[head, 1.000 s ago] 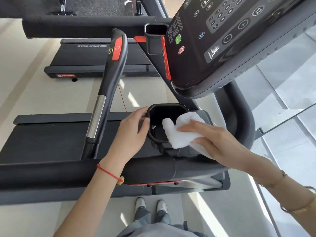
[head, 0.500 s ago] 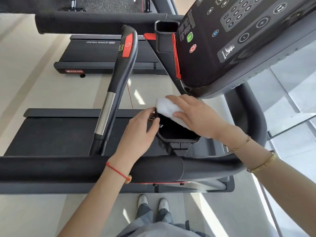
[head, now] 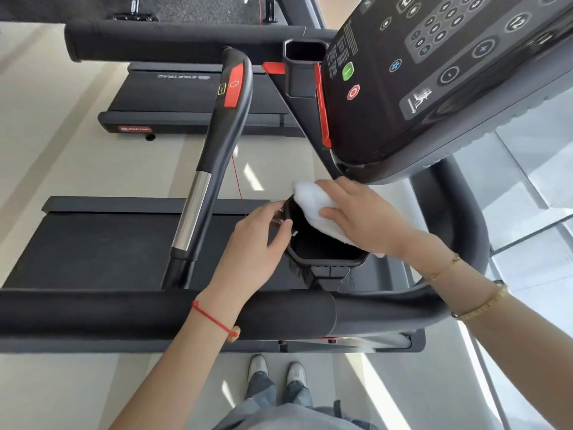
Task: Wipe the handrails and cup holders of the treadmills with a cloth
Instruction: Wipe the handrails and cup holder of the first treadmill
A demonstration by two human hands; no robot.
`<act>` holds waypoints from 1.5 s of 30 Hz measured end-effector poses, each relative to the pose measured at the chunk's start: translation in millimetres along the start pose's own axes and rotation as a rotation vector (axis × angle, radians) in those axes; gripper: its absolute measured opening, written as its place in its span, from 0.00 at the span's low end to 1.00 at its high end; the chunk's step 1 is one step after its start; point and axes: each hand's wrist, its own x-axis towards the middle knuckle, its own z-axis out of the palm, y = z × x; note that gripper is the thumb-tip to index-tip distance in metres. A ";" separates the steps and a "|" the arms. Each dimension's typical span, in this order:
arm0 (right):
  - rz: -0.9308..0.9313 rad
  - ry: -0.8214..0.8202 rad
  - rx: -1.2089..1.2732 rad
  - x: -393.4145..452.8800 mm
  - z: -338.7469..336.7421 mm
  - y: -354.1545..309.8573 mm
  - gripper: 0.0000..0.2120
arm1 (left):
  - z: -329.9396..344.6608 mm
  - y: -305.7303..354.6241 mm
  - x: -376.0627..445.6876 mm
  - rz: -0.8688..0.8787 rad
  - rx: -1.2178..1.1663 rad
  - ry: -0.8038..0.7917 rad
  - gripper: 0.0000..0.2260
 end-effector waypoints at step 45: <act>-0.061 -0.171 0.285 -90.5 -27.2 -53.3 0.25 | -3.7 8.1 0.3 -0.004 -0.001 -0.009 0.15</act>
